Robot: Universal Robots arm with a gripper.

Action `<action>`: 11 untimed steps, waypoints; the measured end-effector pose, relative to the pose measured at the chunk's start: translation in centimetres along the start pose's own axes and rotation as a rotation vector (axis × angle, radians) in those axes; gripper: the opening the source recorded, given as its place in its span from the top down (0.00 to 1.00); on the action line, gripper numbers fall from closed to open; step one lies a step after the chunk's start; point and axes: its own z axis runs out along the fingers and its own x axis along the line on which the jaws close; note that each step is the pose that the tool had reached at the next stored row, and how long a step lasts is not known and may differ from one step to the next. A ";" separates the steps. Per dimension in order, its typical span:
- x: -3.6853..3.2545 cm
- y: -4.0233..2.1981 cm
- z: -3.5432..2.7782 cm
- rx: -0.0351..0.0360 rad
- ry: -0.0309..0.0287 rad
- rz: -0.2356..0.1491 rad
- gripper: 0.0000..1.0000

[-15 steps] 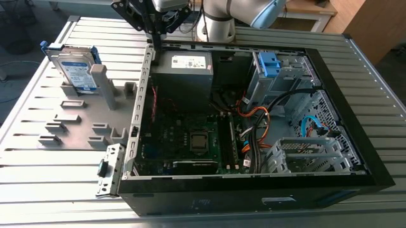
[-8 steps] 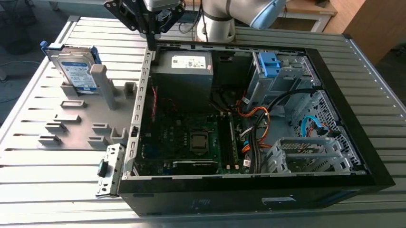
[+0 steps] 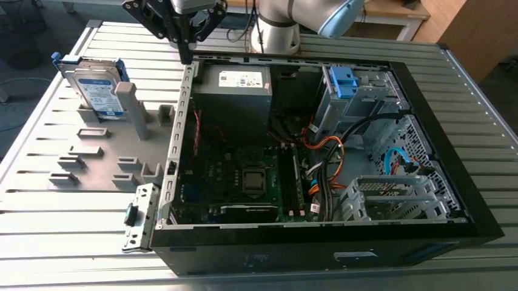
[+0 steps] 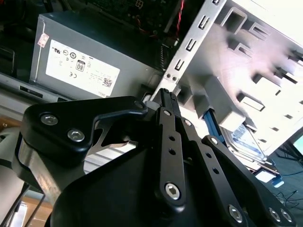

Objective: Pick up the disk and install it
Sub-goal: 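Reach for the disk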

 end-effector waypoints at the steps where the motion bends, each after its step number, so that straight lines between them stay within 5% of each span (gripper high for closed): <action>1: 0.13 -0.01 0.00 0.0000 0.0000 0.000 0.89; 11: 1.46 -0.11 -0.04 0.0000 0.0000 0.000 0.89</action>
